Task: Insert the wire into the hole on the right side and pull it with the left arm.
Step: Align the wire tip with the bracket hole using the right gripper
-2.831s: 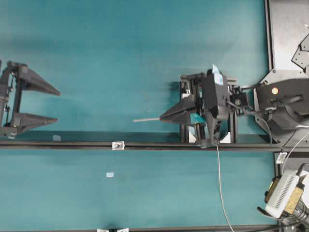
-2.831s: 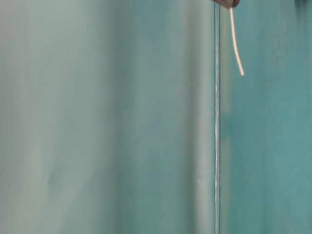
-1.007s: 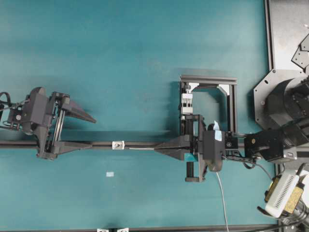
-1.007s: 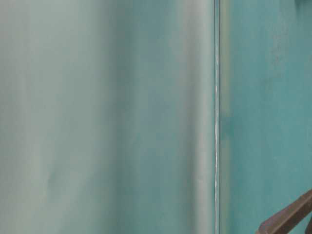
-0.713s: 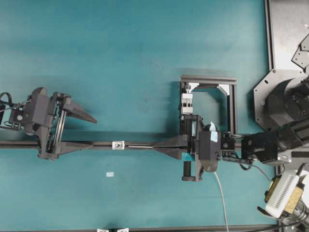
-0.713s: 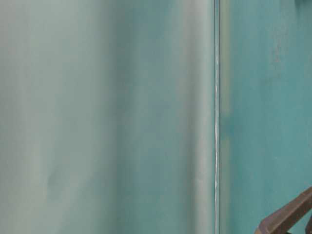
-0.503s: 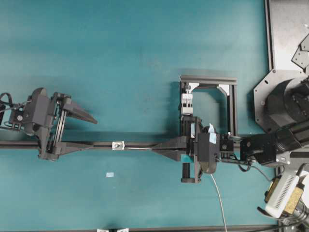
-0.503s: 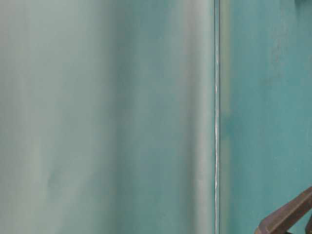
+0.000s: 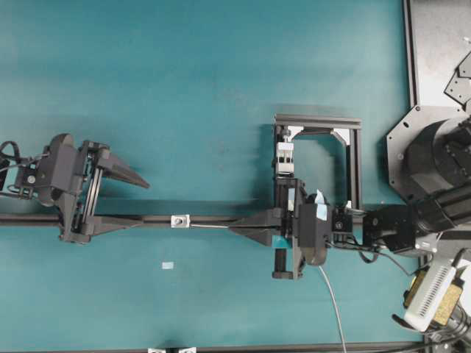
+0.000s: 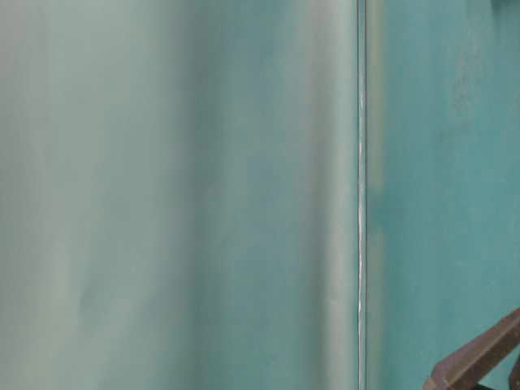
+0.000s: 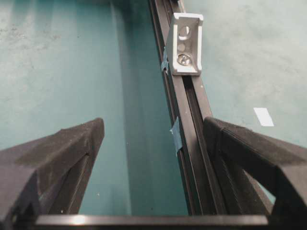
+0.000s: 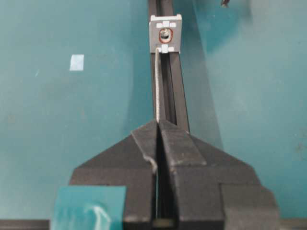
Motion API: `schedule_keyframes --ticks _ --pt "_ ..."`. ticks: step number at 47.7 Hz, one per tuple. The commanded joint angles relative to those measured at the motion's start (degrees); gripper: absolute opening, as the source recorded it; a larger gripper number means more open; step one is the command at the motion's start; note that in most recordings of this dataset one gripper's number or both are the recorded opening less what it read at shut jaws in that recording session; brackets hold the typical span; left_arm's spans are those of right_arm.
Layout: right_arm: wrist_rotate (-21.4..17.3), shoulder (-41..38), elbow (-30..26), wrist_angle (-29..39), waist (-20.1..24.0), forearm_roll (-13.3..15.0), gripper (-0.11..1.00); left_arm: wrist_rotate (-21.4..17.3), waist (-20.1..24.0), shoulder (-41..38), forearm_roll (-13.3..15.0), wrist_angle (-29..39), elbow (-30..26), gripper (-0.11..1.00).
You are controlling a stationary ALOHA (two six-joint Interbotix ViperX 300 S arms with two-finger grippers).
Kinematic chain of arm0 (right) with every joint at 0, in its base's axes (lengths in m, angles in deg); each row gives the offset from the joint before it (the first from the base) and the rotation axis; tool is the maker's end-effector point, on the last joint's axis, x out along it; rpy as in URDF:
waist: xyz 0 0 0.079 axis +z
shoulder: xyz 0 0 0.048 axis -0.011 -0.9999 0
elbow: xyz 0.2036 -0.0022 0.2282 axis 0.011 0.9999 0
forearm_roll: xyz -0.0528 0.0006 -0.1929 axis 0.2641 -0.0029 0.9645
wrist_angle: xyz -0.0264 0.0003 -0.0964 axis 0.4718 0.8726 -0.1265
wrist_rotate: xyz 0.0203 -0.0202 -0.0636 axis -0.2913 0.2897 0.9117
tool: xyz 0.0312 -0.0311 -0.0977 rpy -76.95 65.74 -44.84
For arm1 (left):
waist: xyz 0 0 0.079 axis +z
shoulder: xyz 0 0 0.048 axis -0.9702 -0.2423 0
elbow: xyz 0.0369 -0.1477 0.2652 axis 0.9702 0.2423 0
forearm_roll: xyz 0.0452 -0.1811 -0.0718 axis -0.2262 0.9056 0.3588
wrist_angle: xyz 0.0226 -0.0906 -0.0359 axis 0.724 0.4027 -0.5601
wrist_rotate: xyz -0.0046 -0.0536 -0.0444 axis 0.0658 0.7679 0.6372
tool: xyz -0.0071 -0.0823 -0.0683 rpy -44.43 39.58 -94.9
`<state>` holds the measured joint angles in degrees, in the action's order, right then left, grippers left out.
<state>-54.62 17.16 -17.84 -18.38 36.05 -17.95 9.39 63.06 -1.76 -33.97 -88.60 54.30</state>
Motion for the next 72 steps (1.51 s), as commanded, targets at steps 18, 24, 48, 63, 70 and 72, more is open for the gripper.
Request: schedule_keyframes --ticks 18,24,48,63,70,72 --pt "0.09 -0.53 -0.35 -2.99 0.44 -1.49 0.01 -0.09 0.0 0.62 0.0 -0.35 -0.7 0.66" --pt "0.09 -0.53 -0.35 -2.99 0.44 -1.49 0.01 -0.09 0.0 0.53 0.0 -0.35 -0.79 0.66" --pt "0.09 -1.58 -0.97 -3.87 0.44 -1.49 0.01 -0.09 0.0 0.53 0.0 -0.35 -0.88 0.66" --pt "0.09 -2.02 -1.58 -3.96 0.44 -1.49 0.01 -0.09 0.0 0.53 0.0 -0.35 -0.97 0.66" --pt "0.09 -2.46 -1.93 -4.04 0.44 -1.49 0.01 -0.09 0.0 0.53 0.0 -0.35 -1.05 0.66" --pt "0.09 -2.55 -1.93 -4.04 0.35 -1.49 0.01 -0.09 0.0 0.53 0.0 -0.35 -1.05 0.66"
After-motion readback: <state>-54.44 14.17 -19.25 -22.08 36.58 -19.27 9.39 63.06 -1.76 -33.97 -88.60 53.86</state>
